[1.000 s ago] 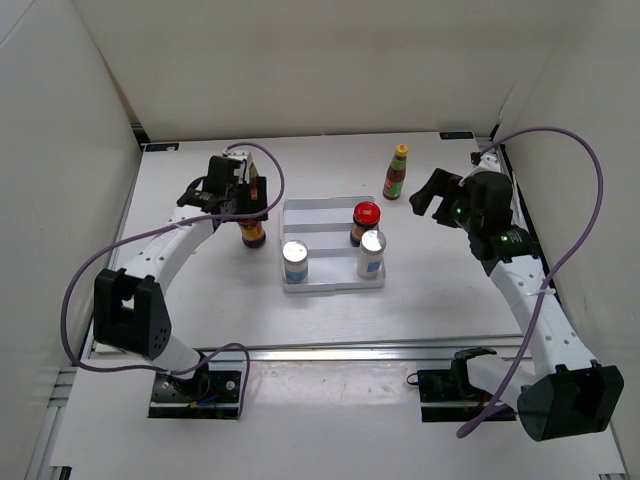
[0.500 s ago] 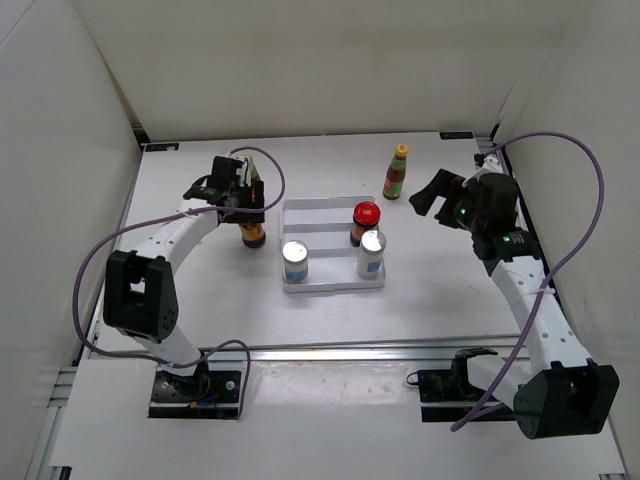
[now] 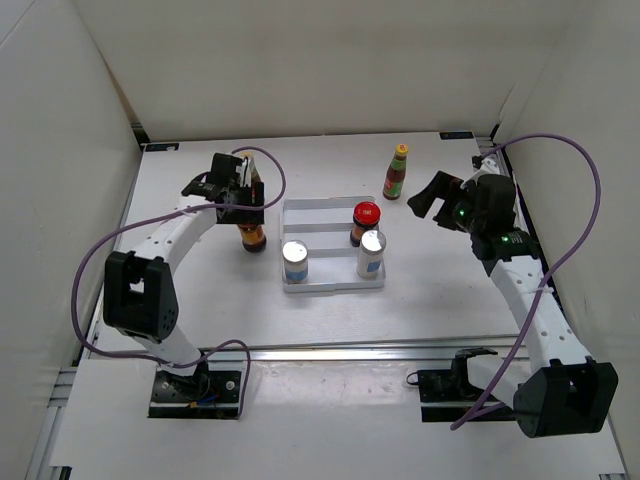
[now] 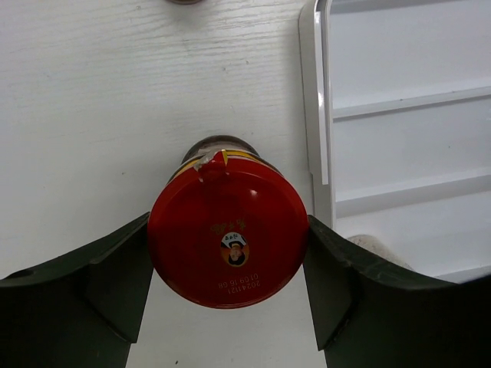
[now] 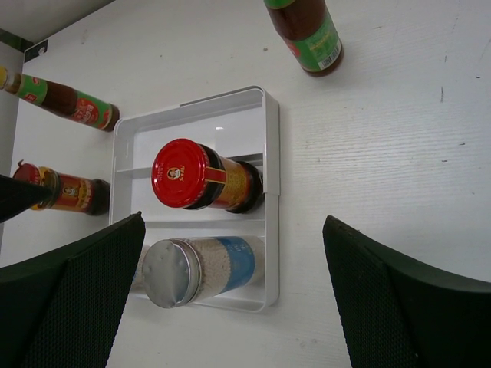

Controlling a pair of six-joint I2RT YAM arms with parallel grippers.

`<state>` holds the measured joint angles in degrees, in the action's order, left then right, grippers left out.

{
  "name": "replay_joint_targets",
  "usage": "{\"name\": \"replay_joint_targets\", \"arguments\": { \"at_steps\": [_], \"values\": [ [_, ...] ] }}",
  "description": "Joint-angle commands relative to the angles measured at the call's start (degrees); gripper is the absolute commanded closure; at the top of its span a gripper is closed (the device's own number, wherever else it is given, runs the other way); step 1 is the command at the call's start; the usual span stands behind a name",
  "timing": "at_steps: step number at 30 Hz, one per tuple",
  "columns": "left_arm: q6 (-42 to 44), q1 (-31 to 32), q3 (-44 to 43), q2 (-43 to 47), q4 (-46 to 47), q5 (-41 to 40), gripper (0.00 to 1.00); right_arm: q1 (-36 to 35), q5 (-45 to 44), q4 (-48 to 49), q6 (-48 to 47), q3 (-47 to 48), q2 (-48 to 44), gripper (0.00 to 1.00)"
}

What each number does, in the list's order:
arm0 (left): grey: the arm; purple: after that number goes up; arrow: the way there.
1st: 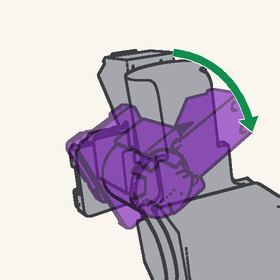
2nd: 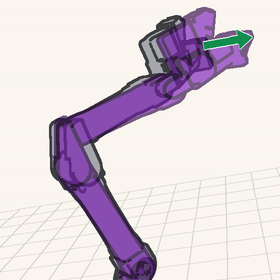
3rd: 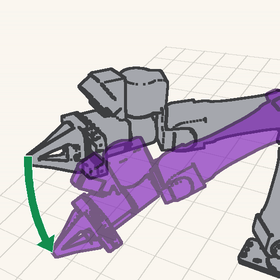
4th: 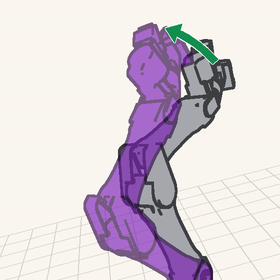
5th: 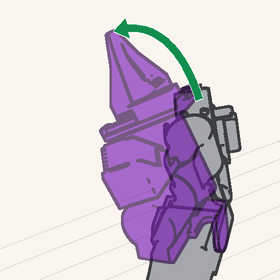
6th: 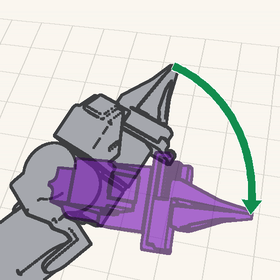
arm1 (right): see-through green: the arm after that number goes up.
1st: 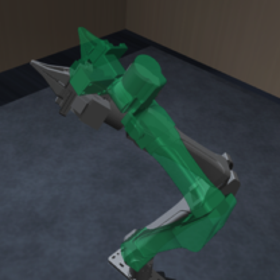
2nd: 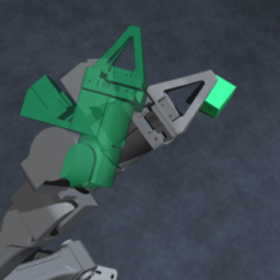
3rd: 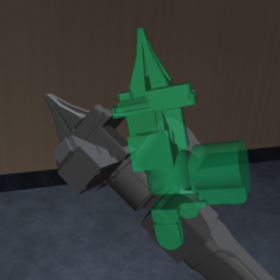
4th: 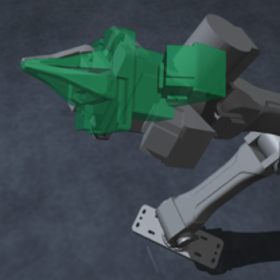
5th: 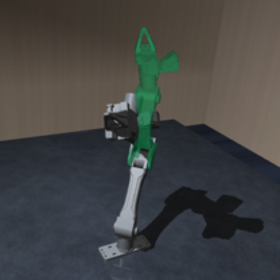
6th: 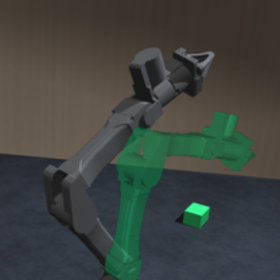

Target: Organize the condiment bottles

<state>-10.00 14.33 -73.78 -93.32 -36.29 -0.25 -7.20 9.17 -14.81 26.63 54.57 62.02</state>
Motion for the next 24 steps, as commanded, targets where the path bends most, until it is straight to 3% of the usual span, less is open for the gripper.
{"name": "replay_joint_targets", "arguments": {
  "at_steps": [1,6,11,15,24],
  "values": [
    [-0.4,-0.1,-5.1,5.7,1.0,0.3,0.73,0.2,0.4,2.4,0.3,0.1,-0.6,0.00],
    [-1.6,-0.1,-9.8,6.8,-3.3,-1.0,0.87,0.2,0.4,2.4,0.3,-1.0,-0.6,0.00],
    [-2.7,1.4,-12.0,9.9,-3.3,-0.5,0.88,0.2,-0.1,1.9,0.3,-1.0,-1.6,0.00],
    [-3.9,4.7,-14.3,9.9,-2.4,4.5,0.88,0.2,-1.3,1.9,0.8,-1.0,-2.2,0.00],
    [-3.9,10.2,-17.4,3.6,0.7,5.8,0.89,0.2,-1.3,1.4,0.8,-1.5,-2.7,0.00]
  ]
}}
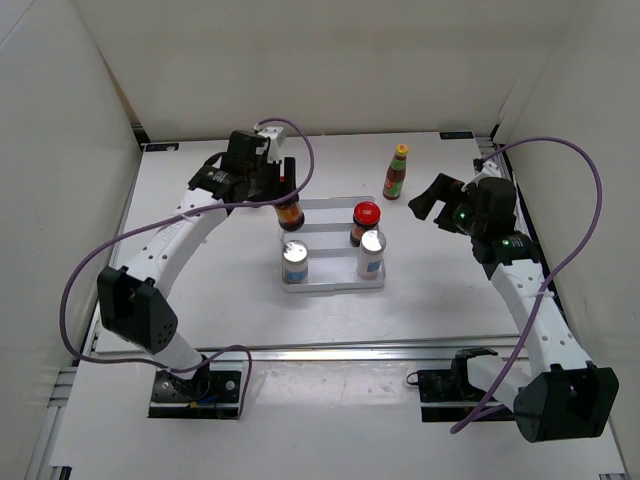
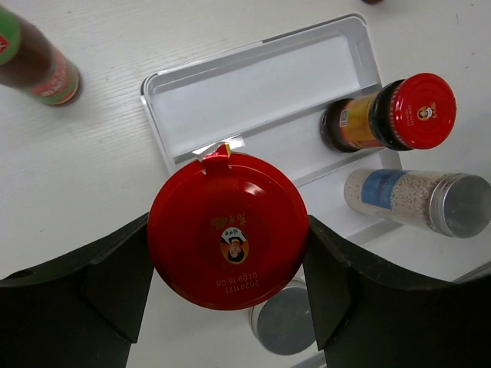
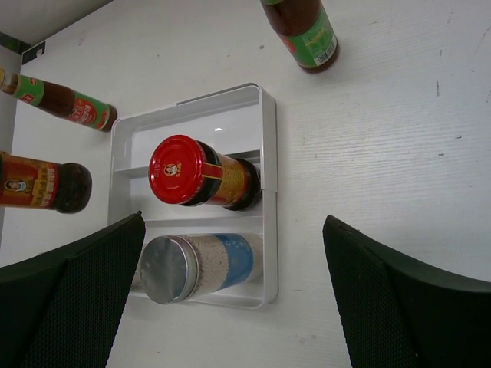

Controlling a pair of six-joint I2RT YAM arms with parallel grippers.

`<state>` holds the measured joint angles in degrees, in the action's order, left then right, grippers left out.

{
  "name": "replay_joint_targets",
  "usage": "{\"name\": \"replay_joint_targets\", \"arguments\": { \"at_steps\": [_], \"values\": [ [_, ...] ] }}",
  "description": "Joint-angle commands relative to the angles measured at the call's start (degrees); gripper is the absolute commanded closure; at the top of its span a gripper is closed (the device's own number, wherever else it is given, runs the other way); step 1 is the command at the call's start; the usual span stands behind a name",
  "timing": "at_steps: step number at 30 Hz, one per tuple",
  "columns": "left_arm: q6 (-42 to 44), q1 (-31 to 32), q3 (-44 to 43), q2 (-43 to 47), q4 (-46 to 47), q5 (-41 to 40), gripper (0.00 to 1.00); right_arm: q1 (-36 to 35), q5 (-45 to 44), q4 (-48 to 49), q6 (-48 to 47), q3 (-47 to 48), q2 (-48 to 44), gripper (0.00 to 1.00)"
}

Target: Organize the condiment bottles

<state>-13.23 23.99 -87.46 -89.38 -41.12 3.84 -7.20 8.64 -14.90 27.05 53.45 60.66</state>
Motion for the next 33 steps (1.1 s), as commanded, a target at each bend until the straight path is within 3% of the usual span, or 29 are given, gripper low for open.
{"name": "replay_joint_targets", "arguments": {
  "at_steps": [1,19,33],
  "values": [
    [-0.7,0.5,-3.7,-0.4,5.5,1.7,0.89,0.2,-0.7,1.4,0.4,-0.4,-1.3,0.00],
    [1.5,3.5,-0.8,-9.0,9.4,-0.5,0.89,0.7,-0.7,3.0,0.4,-1.4,0.2,0.00],
    [2.0,3.5,5.2,-9.6,10.5,-2.2,0.89,3.5,1.7,4.1,0.4,-3.0,1.3,0.00]
  ]
}}
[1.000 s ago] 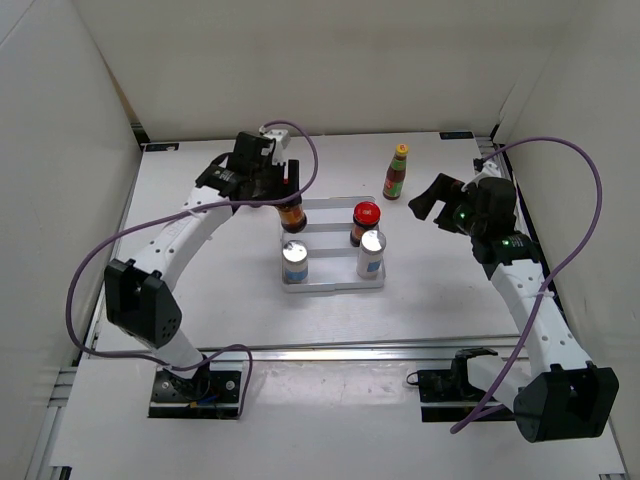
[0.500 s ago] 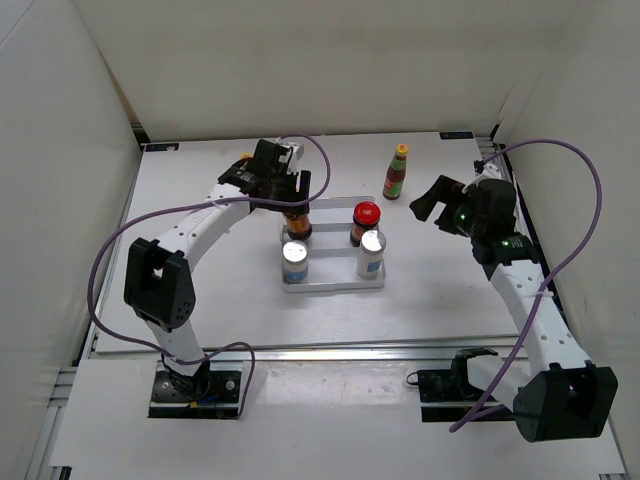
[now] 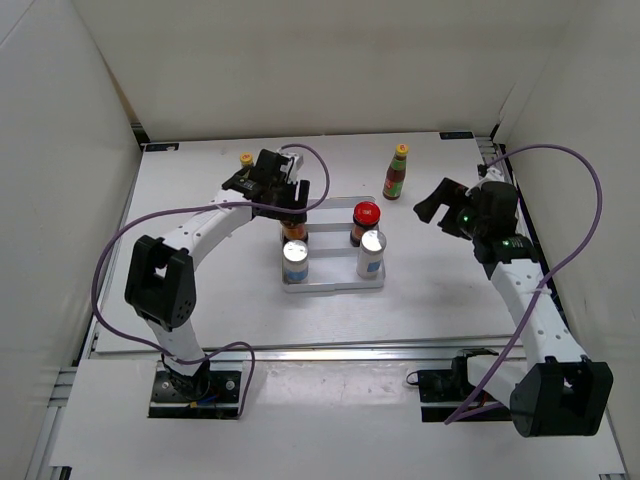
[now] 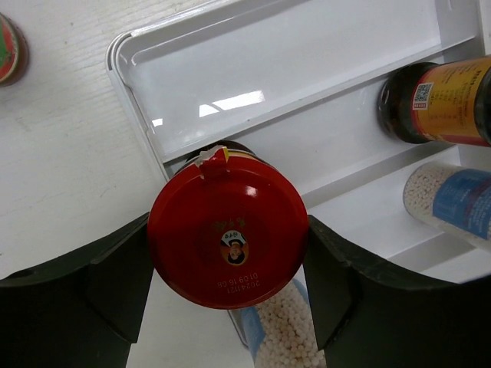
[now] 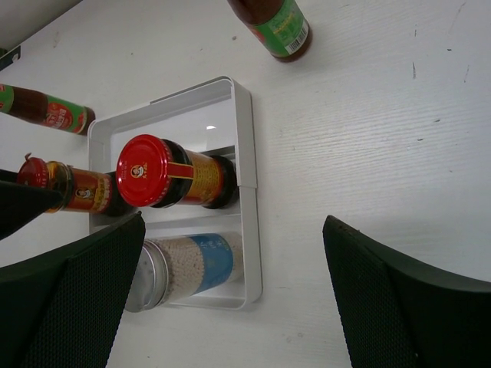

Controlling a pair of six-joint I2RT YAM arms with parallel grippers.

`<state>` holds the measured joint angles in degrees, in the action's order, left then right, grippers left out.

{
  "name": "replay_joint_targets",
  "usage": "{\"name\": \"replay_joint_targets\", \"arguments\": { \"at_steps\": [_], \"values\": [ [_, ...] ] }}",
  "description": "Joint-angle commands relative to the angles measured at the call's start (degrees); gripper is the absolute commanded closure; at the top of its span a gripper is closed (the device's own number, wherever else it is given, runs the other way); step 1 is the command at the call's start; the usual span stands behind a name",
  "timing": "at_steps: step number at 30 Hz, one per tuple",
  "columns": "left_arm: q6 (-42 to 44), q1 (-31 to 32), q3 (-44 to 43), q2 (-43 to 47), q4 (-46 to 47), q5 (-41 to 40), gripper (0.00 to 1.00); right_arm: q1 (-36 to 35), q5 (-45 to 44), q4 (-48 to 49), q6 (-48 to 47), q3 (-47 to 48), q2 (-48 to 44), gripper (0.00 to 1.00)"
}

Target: Organize the condiment bottles

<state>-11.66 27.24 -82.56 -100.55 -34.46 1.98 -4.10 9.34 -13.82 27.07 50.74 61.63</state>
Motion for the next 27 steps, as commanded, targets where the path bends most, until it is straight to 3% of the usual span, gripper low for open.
{"name": "replay_joint_targets", "arguments": {
  "at_steps": [1,6,8,11,17,24,27],
  "values": [
    [0.4,0.3,0.3,1.1,3.8,-0.3,0.89,0.4,1.0,3.0,0.4,-0.3,0.3,0.00],
    [0.4,0.3,0.3,0.5,3.8,-0.8,0.75,0.4,1.0,3.0,0.4,-0.3,0.3,0.00],
    [0.4,0.3,0.3,0.5,3.8,-0.8,0.57,0.4,1.0,3.0,0.4,-0.3,0.3,0.00],
    [0.4,0.8,-0.2,3.1,3.8,-2.6,0.00,0.4,1.0,1.9,0.9,0.3,-0.3,0.00],
    [-0.7,0.8,-2.2,9.0,0.1,-7.2,0.00,1.0,0.6,-0.1,1.6,2.5,-1.8,0.00],
    [-0.2,0.8,-8.3,19.6,-4.0,-11.0,0.00,1.0,-5.0,-13.8,1.6,12.5,0.1,0.00],
    [0.3,0.8,-5.9,26.3,-4.0,-14.7,0.00,1.6,-5.6,-18.1,1.1,15.0,0.1,0.00]
  ]
}}
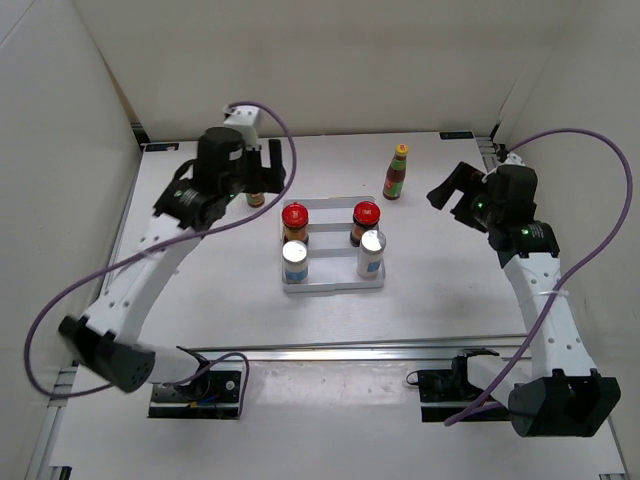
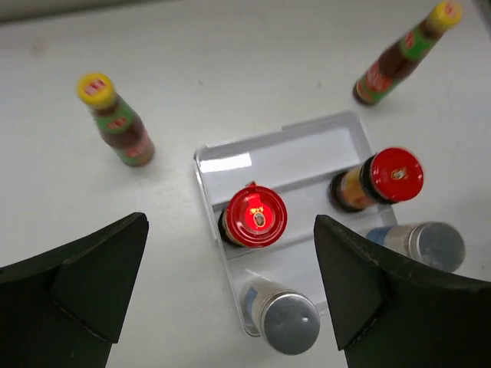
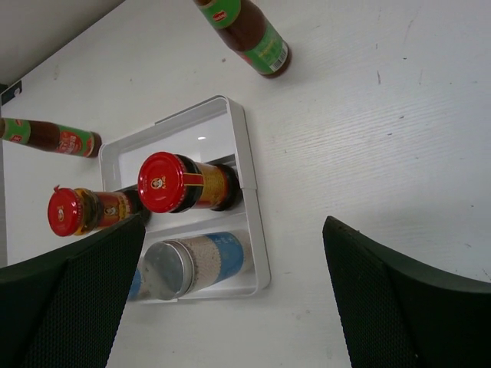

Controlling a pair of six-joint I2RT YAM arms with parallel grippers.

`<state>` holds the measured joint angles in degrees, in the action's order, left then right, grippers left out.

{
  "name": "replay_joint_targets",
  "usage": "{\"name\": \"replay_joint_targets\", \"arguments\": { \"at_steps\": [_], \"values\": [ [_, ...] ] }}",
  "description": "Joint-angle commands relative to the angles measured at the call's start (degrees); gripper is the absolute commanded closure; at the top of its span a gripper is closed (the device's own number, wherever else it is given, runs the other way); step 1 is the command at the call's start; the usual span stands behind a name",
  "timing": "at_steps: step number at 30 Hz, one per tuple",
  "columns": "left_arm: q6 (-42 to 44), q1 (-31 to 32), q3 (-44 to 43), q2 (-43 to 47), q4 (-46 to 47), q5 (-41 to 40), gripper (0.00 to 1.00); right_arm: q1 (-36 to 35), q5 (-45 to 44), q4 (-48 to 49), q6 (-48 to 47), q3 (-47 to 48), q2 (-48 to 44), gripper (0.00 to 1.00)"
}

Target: Organize the condiment bottles

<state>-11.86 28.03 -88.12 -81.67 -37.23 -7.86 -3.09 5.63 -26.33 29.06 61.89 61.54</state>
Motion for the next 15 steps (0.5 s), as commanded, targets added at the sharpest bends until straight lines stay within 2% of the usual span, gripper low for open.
{"name": "replay_joint_targets", "arguments": {
  "at_steps": [1,4,6,8,10,13,15],
  "values": [
    [1.5,0.0,1.2,9.2,-1.2,-7.5,0.00,1.2,0.0,-7.5,-1.5,5.8,0.2,0.00],
    [2.7,-0.6,9.3,17.0,-1.2,-17.1,0.00,1.9,3.1,-8.8,-2.9,8.2,-0.9,0.00],
    [-0.2,-3.1,15.6,22.9,-1.2,-26.3,0.00,1.9,2.5,-10.0,-3.4,10.8,-1.5,0.00],
    [-1.0,-6.9,20.3,29.7,1.6,-27.3,0.00,1.9,0.7,-12.6,-1.8,12.5,-1.5,0.00],
    [1.2,-8.3,28.6,33.6,6.8,-27.0,0.00,1.9,2.1,-13.3,-1.8,14.5,-0.7,0.00],
    [-2.9,-8.3,34.5,35.9,6.8,-34.5,0.00,1.9,5.3,-13.3,-0.9,15.3,0.8,0.00],
    [-5.0,-9.9,40.3,35.9,9.4,-38.9,0.00,1.9,3.6,-12.7,1.8,12.4,-0.3,0.00]
  ]
}}
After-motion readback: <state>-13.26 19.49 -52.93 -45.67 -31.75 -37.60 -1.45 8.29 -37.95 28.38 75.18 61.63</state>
